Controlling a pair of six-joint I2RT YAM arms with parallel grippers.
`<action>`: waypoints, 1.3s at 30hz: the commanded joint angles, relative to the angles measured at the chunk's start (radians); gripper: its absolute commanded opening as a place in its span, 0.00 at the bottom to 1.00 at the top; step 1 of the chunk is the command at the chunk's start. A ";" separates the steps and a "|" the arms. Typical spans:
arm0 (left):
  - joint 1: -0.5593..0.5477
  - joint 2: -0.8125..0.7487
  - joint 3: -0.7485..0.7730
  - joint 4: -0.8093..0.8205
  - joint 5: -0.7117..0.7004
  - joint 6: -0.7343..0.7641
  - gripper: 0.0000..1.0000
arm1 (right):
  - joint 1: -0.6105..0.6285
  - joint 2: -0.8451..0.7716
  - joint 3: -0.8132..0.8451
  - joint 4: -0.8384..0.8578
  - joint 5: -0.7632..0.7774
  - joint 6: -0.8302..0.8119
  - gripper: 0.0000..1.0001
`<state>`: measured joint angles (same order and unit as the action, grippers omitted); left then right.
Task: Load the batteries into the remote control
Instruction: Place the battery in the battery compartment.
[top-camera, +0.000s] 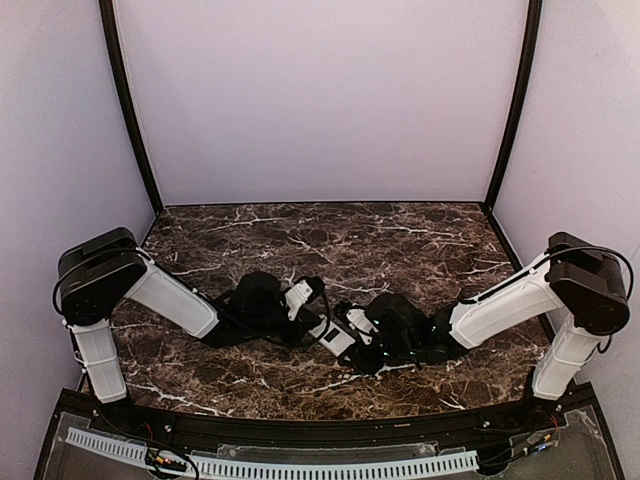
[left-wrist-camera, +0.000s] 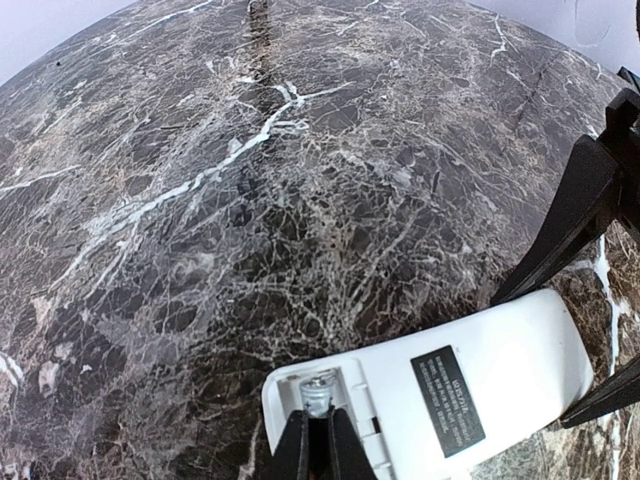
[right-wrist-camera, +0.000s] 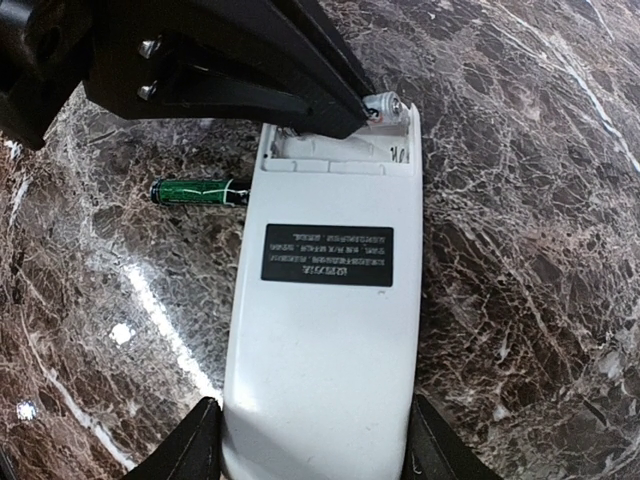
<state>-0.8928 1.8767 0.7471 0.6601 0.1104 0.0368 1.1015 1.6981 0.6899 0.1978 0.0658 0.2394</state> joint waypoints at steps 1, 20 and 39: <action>0.008 -0.041 -0.020 -0.140 -0.094 0.013 0.00 | 0.006 0.048 -0.037 -0.220 0.022 0.036 0.00; -0.015 0.057 0.211 -0.608 -0.318 -0.019 0.00 | -0.005 0.033 -0.047 -0.232 0.058 0.075 0.00; -0.015 0.127 0.274 -0.805 -0.299 -0.061 0.00 | -0.033 -0.014 -0.083 -0.227 0.100 0.106 0.00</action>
<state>-0.9478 1.9320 1.0637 0.1135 -0.0681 0.0044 1.0840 1.6772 0.6682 0.2111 0.0902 0.3233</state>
